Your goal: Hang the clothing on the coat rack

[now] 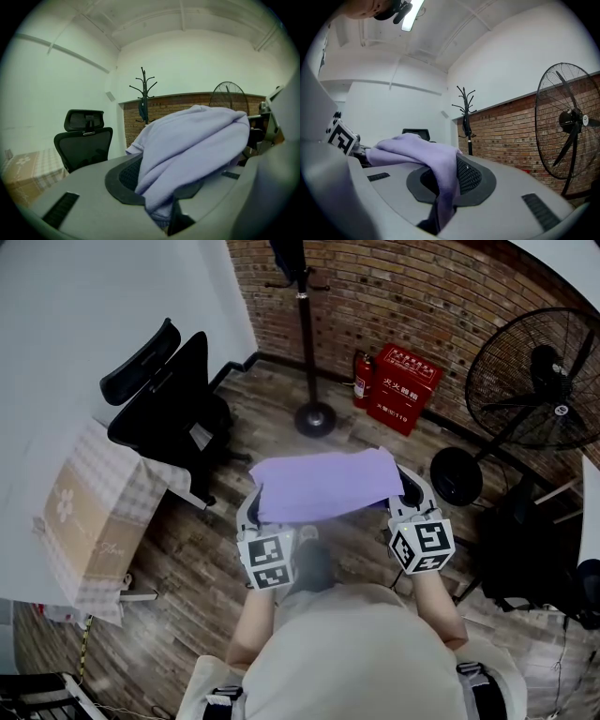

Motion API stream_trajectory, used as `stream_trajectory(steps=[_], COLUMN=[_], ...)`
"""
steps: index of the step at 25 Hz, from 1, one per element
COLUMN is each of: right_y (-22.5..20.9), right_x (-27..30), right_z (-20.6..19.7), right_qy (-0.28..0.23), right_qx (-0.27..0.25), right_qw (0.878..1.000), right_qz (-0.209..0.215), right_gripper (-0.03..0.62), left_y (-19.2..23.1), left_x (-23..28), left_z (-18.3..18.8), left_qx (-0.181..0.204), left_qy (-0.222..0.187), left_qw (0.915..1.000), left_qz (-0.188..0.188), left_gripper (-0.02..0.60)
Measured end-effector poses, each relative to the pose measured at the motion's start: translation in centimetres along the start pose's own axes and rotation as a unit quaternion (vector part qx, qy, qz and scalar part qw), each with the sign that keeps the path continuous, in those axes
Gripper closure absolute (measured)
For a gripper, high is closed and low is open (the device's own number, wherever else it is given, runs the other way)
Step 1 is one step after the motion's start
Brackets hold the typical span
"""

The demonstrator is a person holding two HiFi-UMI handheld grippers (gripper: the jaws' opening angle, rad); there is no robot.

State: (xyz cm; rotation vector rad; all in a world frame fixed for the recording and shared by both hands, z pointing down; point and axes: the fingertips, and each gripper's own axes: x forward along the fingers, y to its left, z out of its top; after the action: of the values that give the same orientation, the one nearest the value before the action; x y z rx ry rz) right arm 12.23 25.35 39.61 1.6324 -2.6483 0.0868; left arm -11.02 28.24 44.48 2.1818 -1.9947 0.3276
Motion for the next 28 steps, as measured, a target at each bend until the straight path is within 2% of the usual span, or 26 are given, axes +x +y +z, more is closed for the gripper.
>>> stream_trajectory(steps=[12, 28], right_y=[-2.6, -7.3], right_x=[5.3, 20.0], right_z=[0.5, 3.8], right_qy=[-0.004, -0.015], right_qx=[-0.005, -0.015], right_qw=[1.0, 1.0], right_qz=[-0.009, -0.023], right_gripper=[0.572, 0.572], left_y=[0.6, 4.4], left_x=[6.3, 21.2], left_z=[1.5, 7.1], left_qx=[-0.006, -0.004], left_qy=[-0.008, -0.014], left_qw=[0.9999, 0.9994], left_qz=[-0.012, -0.032], left_gripper=[0.488, 0.488])
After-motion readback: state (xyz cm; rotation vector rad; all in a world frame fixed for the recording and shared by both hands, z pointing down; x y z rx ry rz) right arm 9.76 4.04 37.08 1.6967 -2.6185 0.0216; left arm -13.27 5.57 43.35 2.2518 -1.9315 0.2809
